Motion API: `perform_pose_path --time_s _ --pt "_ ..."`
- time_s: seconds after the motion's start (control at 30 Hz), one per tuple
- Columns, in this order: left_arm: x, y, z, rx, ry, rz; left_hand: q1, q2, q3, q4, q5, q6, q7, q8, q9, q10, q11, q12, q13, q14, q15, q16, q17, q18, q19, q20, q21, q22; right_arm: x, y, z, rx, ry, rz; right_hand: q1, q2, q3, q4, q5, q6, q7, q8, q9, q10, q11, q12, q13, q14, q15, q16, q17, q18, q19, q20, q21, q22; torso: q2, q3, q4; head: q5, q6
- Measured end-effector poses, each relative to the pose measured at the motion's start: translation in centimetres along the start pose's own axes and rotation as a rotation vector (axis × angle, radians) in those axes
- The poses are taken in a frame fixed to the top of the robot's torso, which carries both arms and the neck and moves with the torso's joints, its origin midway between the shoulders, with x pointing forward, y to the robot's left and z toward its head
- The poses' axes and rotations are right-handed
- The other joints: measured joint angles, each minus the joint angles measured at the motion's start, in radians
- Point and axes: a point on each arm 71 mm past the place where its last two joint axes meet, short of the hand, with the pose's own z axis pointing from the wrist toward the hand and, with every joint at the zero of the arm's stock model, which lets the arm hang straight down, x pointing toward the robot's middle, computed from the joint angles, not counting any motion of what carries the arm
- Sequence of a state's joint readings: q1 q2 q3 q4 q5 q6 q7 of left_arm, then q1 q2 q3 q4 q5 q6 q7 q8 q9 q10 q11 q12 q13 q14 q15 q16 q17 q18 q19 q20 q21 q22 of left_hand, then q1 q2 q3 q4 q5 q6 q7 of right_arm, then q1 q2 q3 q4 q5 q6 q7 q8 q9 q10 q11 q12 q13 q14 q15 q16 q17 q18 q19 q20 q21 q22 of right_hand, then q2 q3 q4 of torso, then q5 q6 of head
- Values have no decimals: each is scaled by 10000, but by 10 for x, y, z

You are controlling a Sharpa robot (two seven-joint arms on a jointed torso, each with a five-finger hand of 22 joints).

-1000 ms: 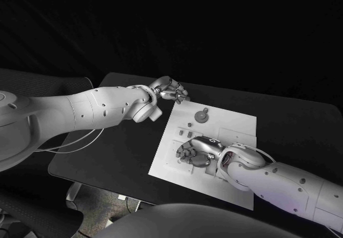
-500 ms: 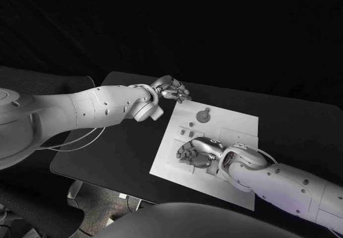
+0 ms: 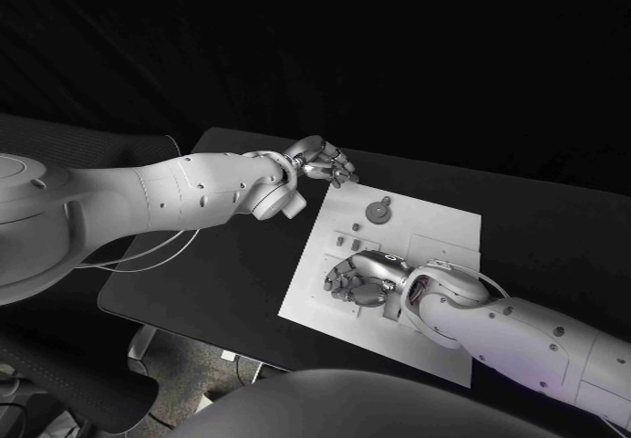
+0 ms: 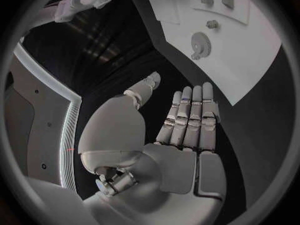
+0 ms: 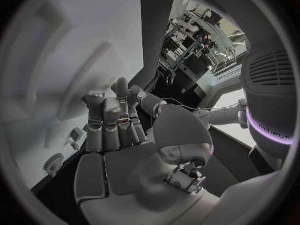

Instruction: Assemble the parts on the task board

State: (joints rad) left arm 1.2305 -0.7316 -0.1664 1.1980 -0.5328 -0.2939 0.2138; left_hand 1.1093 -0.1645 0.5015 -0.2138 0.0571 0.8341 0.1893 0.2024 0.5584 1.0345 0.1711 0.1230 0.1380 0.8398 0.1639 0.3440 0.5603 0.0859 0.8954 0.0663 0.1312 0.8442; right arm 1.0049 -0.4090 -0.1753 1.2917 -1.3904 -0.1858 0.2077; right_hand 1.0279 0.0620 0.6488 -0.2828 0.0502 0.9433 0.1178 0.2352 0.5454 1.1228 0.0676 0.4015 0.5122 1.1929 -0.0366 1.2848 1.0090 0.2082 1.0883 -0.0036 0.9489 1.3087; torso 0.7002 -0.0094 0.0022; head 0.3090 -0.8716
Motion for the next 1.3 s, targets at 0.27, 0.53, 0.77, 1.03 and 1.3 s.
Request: perform_pose_path --time_s 0.27,0.53,0.77,1.03,1.3 --pt "0 0 0 5 5 -1 0 0 0 0 0 0 0 0 0 0 0 0 0 0 0 0 5 -6 0 0 0 -1 -1 -1 1 17 96 19 1 -1 0 0 0 0 0 0 3 37 -35 -149 -28 0 0 0 -12 -2 2 2 16 -1 0 -2 1 34 -10" --pt "0 -1 0 8 6 -1 0 0 0 0 0 0 0 0 -5 0 0 0 -8 0 0 0 4 -14 0 0 0 7 -1 -2 0 55 214 10 1 -1 0 0 0 0 0 0 4 88 -18 -155 -54 1 0 0 -36 -2 -8 -7 36 -2 0 4 -7 46 -10" --pt "0 0 0 7 4 0 0 0 0 0 0 0 0 0 -10 0 0 0 -8 0 0 0 3 -47 0 0 0 8 -2 -3 -1 73 321 -10 1 -1 0 0 0 0 0 0 4 146 -4 -184 -64 1 0 -1 -36 -3 -21 -19 37 -3 0 12 -12 57 -11" --pt "-1 0 0 0 -7 3 0 0 0 0 0 0 0 0 -9 0 0 0 -7 0 0 0 13 -68 0 0 0 7 -2 -3 -1 70 394 -28 1 -1 0 0 0 0 0 0 4 163 -20 -185 -68 1 1 -2 -45 -3 -23 -18 37 -3 -1 11 -12 74 -11" --pt "0 0 0 3 -3 2 0 0 0 0 0 0 0 0 -9 0 0 0 -7 0 0 0 13 46 0 0 0 14 -2 -3 -1 64 453 -43 1 -1 -1 0 0 0 0 0 4 180 -36 -191 -93 1 1 -2 -66 -2 -59 18 39 -4 -2 8 -8 94 -11"
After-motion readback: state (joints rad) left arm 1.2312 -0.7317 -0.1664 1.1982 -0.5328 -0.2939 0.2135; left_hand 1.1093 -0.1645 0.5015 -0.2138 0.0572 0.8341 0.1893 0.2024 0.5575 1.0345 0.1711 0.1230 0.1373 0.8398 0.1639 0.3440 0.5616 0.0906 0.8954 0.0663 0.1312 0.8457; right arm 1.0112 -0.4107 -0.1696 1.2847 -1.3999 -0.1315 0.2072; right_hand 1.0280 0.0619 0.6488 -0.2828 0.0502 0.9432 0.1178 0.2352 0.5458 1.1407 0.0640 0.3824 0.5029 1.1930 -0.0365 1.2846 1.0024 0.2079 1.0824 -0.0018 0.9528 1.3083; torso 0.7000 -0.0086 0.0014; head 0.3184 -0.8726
